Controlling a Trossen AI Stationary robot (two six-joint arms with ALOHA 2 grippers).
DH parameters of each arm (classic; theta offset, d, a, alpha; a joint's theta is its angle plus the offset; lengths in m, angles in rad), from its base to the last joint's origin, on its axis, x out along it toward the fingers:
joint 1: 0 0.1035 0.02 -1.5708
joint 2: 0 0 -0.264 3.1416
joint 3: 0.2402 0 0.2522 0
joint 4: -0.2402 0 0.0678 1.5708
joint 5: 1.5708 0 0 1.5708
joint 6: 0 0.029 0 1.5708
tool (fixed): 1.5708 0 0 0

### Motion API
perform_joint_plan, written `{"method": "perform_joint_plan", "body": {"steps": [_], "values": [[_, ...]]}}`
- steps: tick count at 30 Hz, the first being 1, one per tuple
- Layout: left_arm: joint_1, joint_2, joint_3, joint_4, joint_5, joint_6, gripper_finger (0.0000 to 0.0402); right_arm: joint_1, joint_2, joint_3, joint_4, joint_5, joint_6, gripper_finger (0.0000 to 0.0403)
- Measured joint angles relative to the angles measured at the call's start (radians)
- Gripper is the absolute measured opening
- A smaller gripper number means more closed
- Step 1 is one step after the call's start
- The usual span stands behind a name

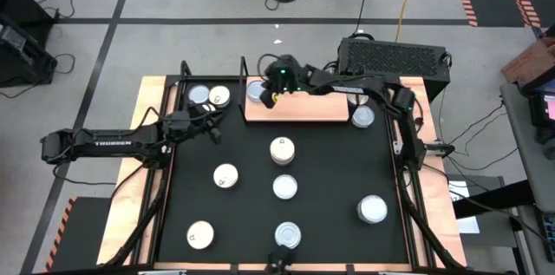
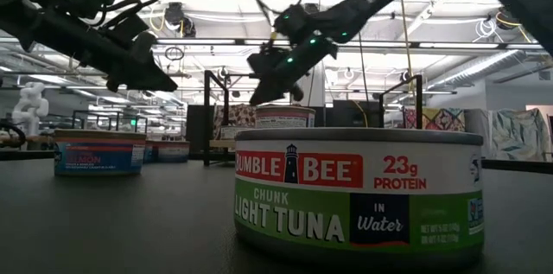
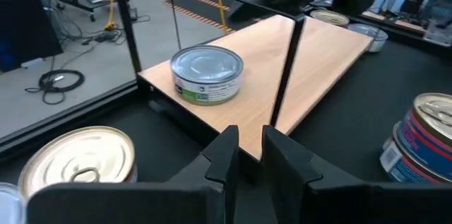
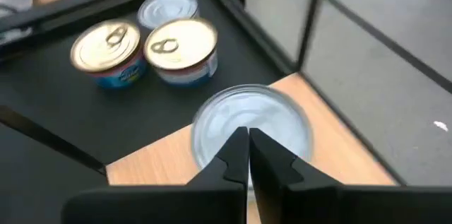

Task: Stack canned seafood by type on shelf
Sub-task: Put the middle left green tuna can on the shelf

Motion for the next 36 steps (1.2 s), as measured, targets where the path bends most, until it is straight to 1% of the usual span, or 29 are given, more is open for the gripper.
{"method": "perform_joint_plan", "body": {"steps": [2,6,10,15,20,27,31,36], "values": [[0.000,0.000,0.000,0.000,0.011,0.000,0.0066,0.001,0.030,0.043,-0.019,-0.005,0.000,0.0006],[0.000,0.000,0.000,0.000,0.013,0.000,0.0066,-0.008,0.083,0.103,-0.036,-0.052,0.013,0.0001],[0.000,0.000,0.000,0.000,0.013,-0.001,0.0066,-0.005,0.115,0.104,-0.048,-0.050,0.024,0.0001],[0.000,0.000,0.001,0.001,0.013,-0.001,0.0066,-0.006,0.117,0.104,-0.046,-0.042,0.024,0.0001],[0.000,0.000,0.001,0.002,0.013,-0.002,0.0066,-0.005,0.117,0.104,-0.064,0.001,0.027,0.0000],[0.000,0.000,0.001,0.005,0.013,-0.002,0.0066,-0.005,0.117,0.104,-0.089,0.016,0.021,0.0000],[0.000,0.000,0.001,0.005,0.013,-0.002,0.0066,-0.005,0.115,0.105,-0.130,0.056,-0.001,0.0000],[0.000,0.000,0.001,0.006,0.013,-0.002,0.0066,-0.005,0.109,0.135,-0.210,0.076,-0.008,0.0000]]}}
